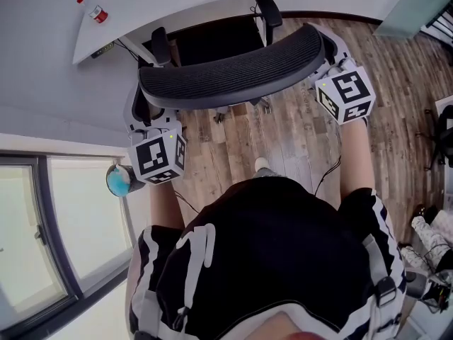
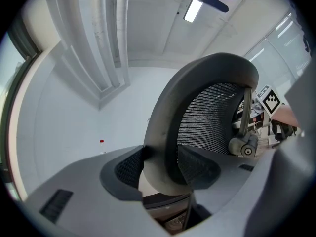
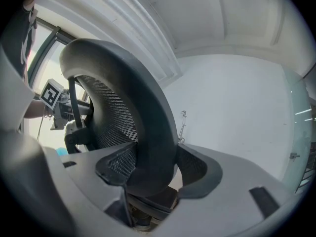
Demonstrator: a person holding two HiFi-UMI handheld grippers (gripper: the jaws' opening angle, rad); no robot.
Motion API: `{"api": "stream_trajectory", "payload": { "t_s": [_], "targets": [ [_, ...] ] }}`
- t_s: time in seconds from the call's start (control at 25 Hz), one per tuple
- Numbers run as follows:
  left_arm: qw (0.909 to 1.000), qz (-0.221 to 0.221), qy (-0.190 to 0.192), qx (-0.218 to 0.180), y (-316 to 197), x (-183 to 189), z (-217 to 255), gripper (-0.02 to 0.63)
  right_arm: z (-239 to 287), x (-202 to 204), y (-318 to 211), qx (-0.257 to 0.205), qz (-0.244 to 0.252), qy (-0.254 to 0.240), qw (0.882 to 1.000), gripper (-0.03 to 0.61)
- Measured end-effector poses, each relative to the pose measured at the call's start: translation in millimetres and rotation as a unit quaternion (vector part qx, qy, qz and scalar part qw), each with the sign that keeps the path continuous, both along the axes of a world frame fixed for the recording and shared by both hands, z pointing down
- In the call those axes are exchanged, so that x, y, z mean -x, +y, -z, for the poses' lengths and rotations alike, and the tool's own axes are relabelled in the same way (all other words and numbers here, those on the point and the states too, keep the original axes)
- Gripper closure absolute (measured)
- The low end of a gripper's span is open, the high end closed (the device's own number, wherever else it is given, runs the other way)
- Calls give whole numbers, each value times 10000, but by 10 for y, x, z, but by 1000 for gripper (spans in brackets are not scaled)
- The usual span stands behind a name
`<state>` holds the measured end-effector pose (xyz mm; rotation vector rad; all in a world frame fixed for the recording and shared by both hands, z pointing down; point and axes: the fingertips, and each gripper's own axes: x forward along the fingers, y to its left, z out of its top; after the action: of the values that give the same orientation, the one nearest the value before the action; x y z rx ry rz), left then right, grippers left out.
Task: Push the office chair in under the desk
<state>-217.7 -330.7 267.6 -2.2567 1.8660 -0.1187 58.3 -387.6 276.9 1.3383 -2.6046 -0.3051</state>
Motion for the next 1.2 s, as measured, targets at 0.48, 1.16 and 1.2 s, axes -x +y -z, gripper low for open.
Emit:
{"api": "stream_trajectory", "payload": {
  "t_s": [0.48, 1.16, 1.2],
  "targets": [
    [10000, 86, -13, 26, -286, -26, -3, 411, 5, -33, -330, 38, 58, 38, 10000, 322],
    [9999, 163, -33, -2, -671, -107, 13, 413, 6, -120, -719, 3, 181, -15, 9998, 322],
    [9998, 172, -33, -5, -685, -119, 13, 413, 4, -131, -737, -2, 193, -20, 9998, 322]
  ]
}}
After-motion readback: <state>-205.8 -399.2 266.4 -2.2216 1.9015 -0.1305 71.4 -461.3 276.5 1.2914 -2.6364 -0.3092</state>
